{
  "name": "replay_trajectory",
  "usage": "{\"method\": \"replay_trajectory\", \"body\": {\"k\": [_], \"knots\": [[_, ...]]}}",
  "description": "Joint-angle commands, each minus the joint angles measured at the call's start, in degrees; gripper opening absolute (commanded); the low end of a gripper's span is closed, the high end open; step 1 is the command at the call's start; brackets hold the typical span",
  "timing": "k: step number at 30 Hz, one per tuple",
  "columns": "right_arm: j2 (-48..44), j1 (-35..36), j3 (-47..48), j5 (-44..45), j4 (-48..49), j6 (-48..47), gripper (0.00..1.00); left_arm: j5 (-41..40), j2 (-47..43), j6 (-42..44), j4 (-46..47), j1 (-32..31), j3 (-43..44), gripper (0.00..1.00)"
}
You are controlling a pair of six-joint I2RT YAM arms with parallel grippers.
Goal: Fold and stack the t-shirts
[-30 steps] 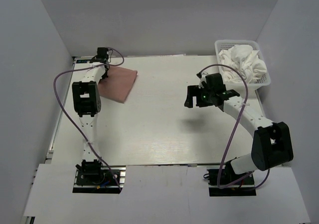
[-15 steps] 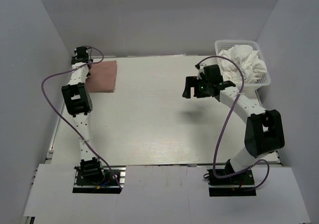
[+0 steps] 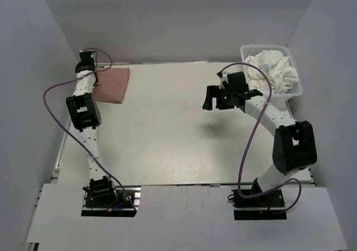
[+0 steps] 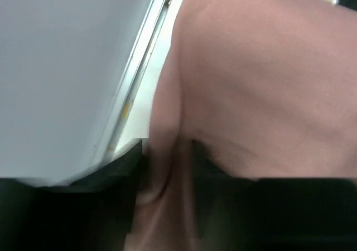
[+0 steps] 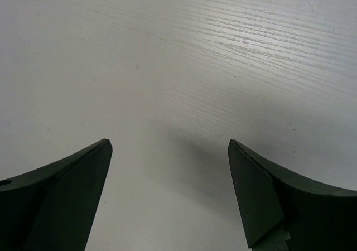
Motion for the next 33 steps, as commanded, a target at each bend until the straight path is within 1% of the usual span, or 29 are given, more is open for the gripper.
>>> {"method": "replay_trajectory", "body": {"k": [1,3,6,7,9,11,12,13,14,15,16,17,18,19,20,21,22,23,24,25,26,27,28,29,30,31,32,33], "knots": [[-0.81,-0.35,2.87,-1.66,-0.54,0.42,0.90,0.53,-2.15,-0.20,2.13,-0.32,2.70,0.55],[-1.43,-0.26,3.39,-1.58,-1.33,0.60,0.90,-2.19,-2.75,-0.73,1.34,-0.32,2.70,0.70],[-3.01,-0.26,3.31,-1.58,-1.42,1.30,0.90,-4.32,-6.26,-2.48,0.10,-0.32,0.33,0.71],[-4.32,-0.26,2.96,-1.75,-1.51,1.30,0.90,-5.54,-7.49,-3.27,-1.72,-0.32,-0.89,0.90],[-5.30,-0.17,2.52,-2.98,-1.51,2.00,0.90,-6.69,-11.26,-6.79,-4.10,-0.32,-0.91,0.90],[-7.75,-0.17,1.38,-3.68,-1.51,2.44,0.90,-7.83,-14.08,-10.46,-7.88,-0.32,-0.91,1.00],[-9.50,0.00,1.03,-3.69,-1.77,2.62,0.90,-8.54,-15.58,-11.79,-9.02,-0.32,-0.91,1.00],[-10.30,0.00,0.68,-3.60,-2.04,2.80,0.90,-10.89,-18.90,-13.29,-10.08,-0.32,-1.52,1.00],[-12.22,0.09,-0.02,-2.90,-2.73,3.06,0.90,-13.87,-20.67,-17.22,-12.88,-0.32,-1.52,1.00],[-14.59,0.00,-0.29,-1.42,-3.87,3.24,0.90,-14.86,-22.60,-19.26,-14.30,-0.84,-2.39,1.00],[-15.66,0.00,-0.90,-0.70,-4.32,3.50,0.90,-14.87,-24.71,-21.11,-15.53,-0.84,-4.84,1.00],[-19.59,-0.08,-1.69,0.09,-5.11,3.76,0.90,-13.57,-29.61,-23.65,-17.63,-0.84,-6.34,1.00],[-20.50,-0.17,-2.48,1.92,-6.33,4.11,0.90,-8.24,-32.26,-24.54,-18.43,-1.37,-8.18,1.00],[-21.81,-0.09,-2.84,2.81,-7.13,5.33,0.90,-5.32,-35.16,-25.94,-18.96,-1.37,-12.99,1.00],[-24.26,-0.09,-4.15,3.60,-8.79,5.61,0.90,0.97,-41.37,-27.78,-19.66,-1.37,-15.91,1.00],[-26.98,-0.17,-5.90,4.39,-8.98,5.96,0.90,3.73,-45.00,-30.07,-19.15,-1.37,-19.68,1.00],[-28.31,-0.26,-6.96,4.57,-8.98,6.48,0.90,5.59,-48.86,-31.57,-18.27,-1.89,-29.03,1.00],[-31.11,-0.09,-8.28,4.92,-8.81,8.66,0.90,9.70,-52.91,-32.71,-14.70,-2.51,-34.60,1.00],[-33.58,-0.17,-11.95,5.89,-8.89,9.64,0.90,10.87,-60.69,-35.94,-13.18,-2.51,-45.01,1.00],[-35.95,-0.26,-13.03,6.07,-8.89,10.26,0.90,12.80,-64.42,-37.72,-11.95,-3.82,-49.47,1.00],[-36.93,-0.26,-14.86,6.42,-8.98,11.75,0.90,20.65,-67.94,-37.74,-9.94,-4.53,-53.77,1.00],[-38.68,-0.17,-16.19,6.51,-9.59,11.94,0.90,24.55,-71.37,-37.74,-4.78,-5.49,-61.56,1.00],[-40.27,-0.26,-16.55,6.68,-10.03,12.20,0.90,27.46,-77.93,-37.74,-3.43,-8.29,-64.86,1.00],[-41.06,-0.17,-17.68,7.47,-10.56,12.38,0.90,31.06,-81.30,-37.74,-2.45,-9.71,-68.02,1.00],[-43.25,-0.26,-19.00,7.82,-11.00,12.29,0.90,31.10,-84.73,-37.74,-2.44,-10.94,-73.62,1.00],[-43.62,-0.26,-20.14,8.52,-11.35,12.38,0.90,31.10,-88.16,-37.13,-3.58,-12.69,-76.38,1.00],[-44.14,-0.44,-20.50,9.66,-11.62,12.38,0.90,28.31,-94.98,-37.12,-4.89,-12.71,-78.67,1.00],[-44.84,-0.26,-21.38,10.37,-13.79,11.86,0.90,27.76,-98.35,-36.60,-6.82,-13.32,-83.13,1.00]]}}
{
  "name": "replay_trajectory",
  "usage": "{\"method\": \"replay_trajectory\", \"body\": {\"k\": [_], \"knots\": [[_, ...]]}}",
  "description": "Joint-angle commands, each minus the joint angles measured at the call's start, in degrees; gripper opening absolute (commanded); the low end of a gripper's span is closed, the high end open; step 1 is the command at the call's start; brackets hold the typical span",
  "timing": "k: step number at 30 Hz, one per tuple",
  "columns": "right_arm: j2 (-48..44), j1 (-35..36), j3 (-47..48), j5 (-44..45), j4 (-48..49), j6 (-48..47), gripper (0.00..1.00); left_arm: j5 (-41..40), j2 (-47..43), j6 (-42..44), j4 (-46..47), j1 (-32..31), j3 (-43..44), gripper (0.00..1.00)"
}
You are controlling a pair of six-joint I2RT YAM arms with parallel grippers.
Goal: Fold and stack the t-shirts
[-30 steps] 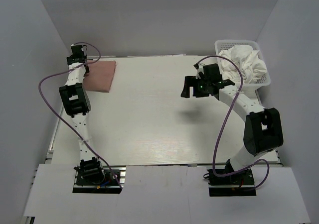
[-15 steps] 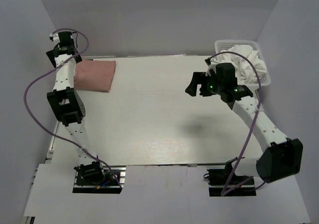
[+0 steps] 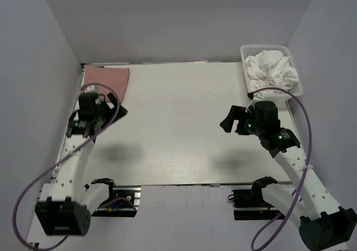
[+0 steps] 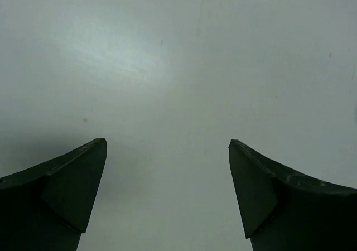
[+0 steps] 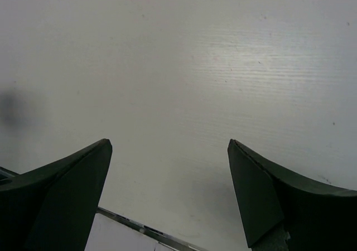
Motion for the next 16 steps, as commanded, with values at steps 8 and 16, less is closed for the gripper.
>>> {"method": "replay_trajectory", "body": {"k": [8,16], "knots": [[-7.84,-0.09,-6.39,5.89,-3.65,3.31,0.90,1.85,-22.27,0.79,-7.37,-0.73,-10.93,1.00],[-13.57,-0.17,-7.37,5.97,0.32,3.23,0.90,-0.17,-21.64,1.32,-8.08,-0.73,-11.08,1.00]]}}
